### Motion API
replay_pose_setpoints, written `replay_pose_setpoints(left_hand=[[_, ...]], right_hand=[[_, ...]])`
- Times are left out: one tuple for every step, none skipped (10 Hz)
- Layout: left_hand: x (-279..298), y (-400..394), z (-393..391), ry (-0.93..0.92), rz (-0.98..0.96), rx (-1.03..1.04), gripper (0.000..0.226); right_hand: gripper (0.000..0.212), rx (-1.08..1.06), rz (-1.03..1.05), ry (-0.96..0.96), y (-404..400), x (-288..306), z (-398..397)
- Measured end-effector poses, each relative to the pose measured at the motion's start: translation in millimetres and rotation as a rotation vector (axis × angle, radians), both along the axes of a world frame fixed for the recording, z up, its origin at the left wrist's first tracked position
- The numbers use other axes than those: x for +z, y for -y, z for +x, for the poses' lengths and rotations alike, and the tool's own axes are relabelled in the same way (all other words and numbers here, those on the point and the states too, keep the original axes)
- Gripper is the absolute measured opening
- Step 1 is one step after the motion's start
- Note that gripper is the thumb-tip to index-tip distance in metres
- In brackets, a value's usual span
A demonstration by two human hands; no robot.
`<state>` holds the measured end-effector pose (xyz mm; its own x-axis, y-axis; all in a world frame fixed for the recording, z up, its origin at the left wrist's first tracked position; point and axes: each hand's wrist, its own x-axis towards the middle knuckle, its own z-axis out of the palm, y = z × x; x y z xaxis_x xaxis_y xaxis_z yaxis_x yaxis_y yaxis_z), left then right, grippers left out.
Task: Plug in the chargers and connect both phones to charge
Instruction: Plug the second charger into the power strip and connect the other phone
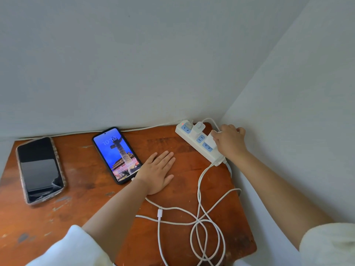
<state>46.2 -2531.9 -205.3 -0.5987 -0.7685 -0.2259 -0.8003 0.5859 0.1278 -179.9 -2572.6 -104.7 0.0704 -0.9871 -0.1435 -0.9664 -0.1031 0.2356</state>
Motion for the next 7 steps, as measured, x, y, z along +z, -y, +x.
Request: replay_pose_setpoints(left_hand=[[0,-1,0,0.002,0.001,-0.001,0.059],[0,-1,0,0.007,0.0,-0.003,0.059],[1,-1,0,0.013,-0.001,-0.001,0.059],[0,0,0,0.019,0.002,0.0,0.059],[0,0,0,0.016,-0.001,-0.005,0.059],[1,0,0,0.015,-0.007,-0.003,0.059],[2,0,1,0.014,0.001,-0.002,0.059]], right_hand=[[0.032,-0.002,0.001,0.005,2,0,3],[0.033,-0.013,-0.027,0.027,-2,-2,3],[0.04,-0.036,-0.041,0.046,-8,-7,1],[0.043,-0.04,-0.037,0.039,-6,-10,3],[0.041,-0.036,-0.034,0.024,-2,-10,8],[0.043,-0.043,-0.035,0.026,-3,-11,6],[0.041,-0.042,-0.035,0.016,-4,-7,5]])
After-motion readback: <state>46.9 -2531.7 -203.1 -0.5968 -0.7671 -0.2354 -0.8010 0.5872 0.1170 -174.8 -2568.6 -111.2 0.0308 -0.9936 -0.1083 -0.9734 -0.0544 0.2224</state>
